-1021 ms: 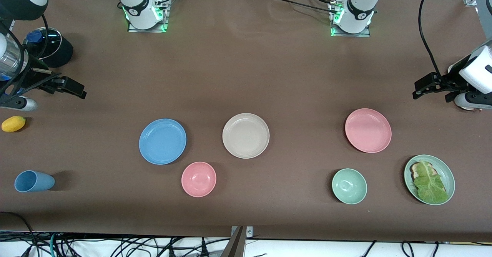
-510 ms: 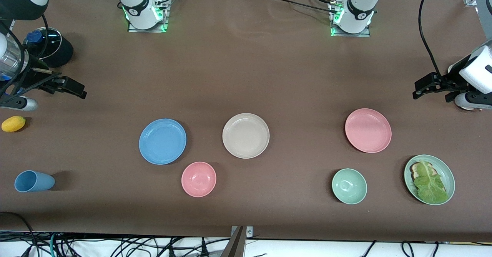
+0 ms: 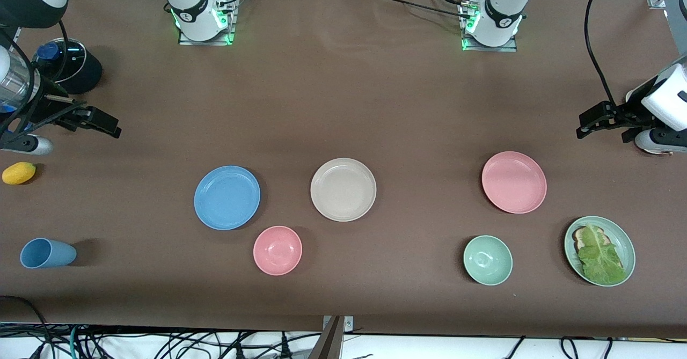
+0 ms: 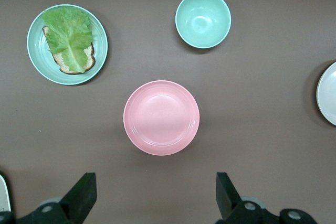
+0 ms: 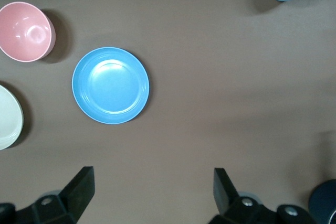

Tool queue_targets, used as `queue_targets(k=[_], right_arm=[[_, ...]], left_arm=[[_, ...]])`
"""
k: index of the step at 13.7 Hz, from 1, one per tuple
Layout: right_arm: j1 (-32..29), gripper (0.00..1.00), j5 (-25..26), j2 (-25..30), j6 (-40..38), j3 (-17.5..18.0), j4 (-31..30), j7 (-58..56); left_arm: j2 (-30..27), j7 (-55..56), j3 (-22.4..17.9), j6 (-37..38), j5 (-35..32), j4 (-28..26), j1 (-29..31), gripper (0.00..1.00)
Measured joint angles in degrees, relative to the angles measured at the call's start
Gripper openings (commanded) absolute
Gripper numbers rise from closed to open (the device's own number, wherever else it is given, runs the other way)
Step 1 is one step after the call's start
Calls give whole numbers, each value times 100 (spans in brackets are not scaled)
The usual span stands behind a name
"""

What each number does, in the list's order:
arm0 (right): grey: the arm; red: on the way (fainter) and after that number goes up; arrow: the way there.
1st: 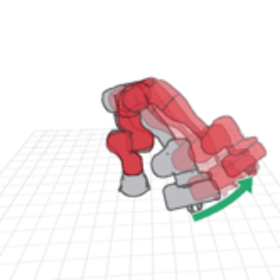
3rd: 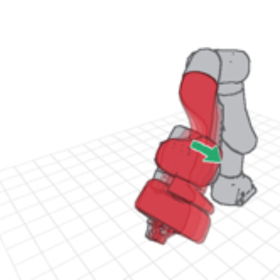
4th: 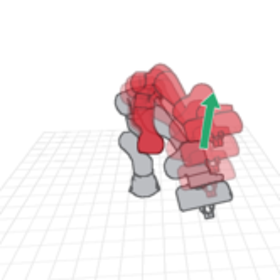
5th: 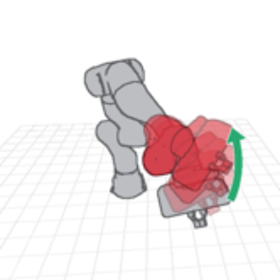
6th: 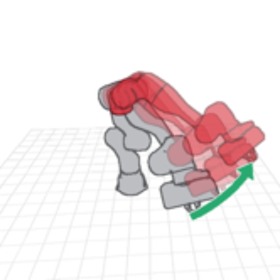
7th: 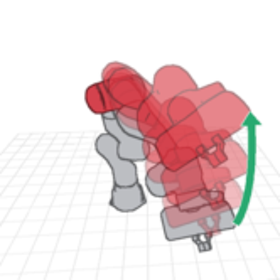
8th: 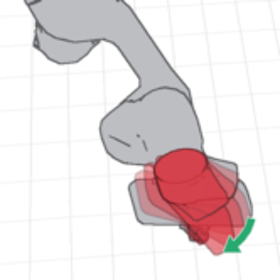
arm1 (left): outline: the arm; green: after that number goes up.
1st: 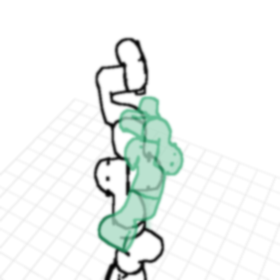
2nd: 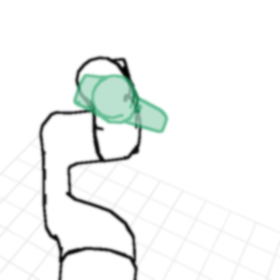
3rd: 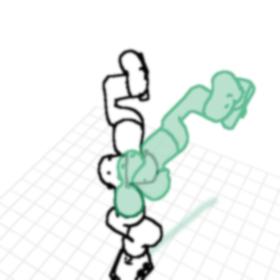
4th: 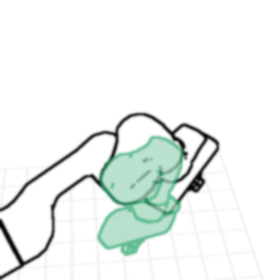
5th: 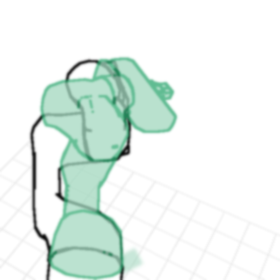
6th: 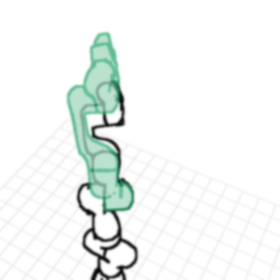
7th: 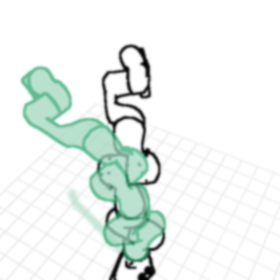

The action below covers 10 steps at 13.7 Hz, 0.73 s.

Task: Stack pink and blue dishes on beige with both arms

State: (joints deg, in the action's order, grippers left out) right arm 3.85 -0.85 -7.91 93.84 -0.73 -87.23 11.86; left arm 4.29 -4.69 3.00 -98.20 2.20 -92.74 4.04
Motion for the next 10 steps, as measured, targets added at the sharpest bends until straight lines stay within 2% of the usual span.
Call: queue_targets(k=[10], right_arm=[[3, 100, 0, 1, 7, 3, 0, -43]], left_arm=[[0, 0, 0, 0, 0, 0, 0, 100]])
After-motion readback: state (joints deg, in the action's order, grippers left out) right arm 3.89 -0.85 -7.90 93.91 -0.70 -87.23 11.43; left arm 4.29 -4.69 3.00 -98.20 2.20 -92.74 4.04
